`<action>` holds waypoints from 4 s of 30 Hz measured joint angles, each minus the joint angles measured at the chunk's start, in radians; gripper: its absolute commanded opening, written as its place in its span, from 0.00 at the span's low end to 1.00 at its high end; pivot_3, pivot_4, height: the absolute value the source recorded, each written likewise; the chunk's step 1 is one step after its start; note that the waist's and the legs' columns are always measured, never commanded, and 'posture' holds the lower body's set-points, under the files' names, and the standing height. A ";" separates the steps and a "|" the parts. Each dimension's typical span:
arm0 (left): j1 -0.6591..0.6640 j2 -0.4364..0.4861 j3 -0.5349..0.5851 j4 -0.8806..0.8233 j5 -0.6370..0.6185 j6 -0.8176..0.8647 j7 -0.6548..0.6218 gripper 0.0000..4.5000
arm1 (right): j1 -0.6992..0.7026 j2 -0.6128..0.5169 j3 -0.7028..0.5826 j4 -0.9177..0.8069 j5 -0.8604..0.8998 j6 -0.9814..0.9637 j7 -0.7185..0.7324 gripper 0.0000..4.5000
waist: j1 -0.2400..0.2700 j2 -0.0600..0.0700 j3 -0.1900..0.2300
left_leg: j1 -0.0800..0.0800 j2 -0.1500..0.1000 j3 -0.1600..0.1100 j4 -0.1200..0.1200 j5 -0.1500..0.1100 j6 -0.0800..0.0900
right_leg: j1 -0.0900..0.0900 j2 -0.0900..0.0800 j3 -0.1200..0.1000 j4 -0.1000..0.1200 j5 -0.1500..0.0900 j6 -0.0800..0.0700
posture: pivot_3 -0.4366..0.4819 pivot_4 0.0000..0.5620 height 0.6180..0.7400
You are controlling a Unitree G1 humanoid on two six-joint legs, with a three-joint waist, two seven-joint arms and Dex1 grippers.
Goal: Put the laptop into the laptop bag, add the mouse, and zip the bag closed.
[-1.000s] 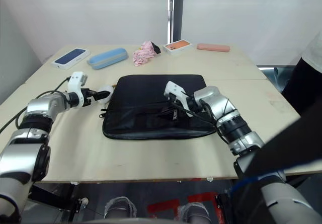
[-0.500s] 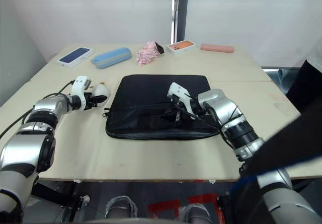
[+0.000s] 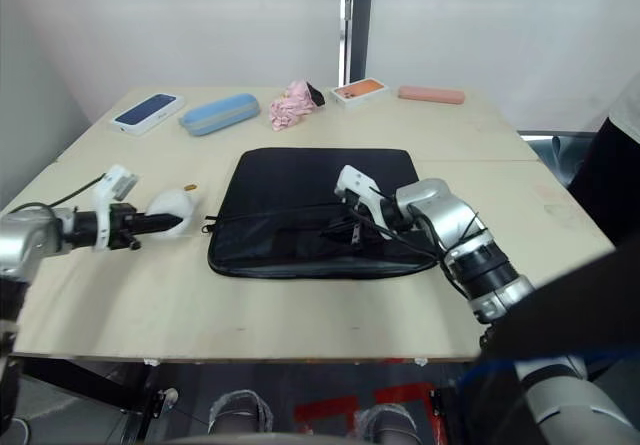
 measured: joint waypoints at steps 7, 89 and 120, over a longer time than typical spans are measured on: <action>0.230 0.112 0.015 -0.221 -0.050 -0.051 -0.122 0.04 | -0.012 -0.001 0.012 0.009 0.000 -0.005 0.011 0.00 | -0.017 0.000 0.000 | 0.000 0.001 0.000 -0.001 0.000 0.000 | -0.002 0.002 0.001 -0.001 0.000 0.000 | 0.48 0.27 1.00; 0.247 -0.046 -0.291 -0.624 0.047 -0.186 0.080 0.04 | -0.193 0.256 0.096 0.312 -0.161 -0.163 -0.151 0.00 | -0.036 0.003 0.002 | 0.002 0.001 0.000 -0.003 0.000 -0.002 | -0.002 0.003 0.003 0.002 0.000 0.000 | 0.48 0.27 1.00; -0.199 -0.461 -0.593 -0.113 0.216 -0.756 -0.271 0.83 | -0.197 0.252 0.068 0.315 -0.190 -0.131 -0.150 0.00 | -0.041 0.004 0.003 | 0.000 0.001 0.002 -0.001 0.000 -0.002 | -0.004 0.003 0.005 0.001 0.001 -0.001 | 0.48 0.27 1.00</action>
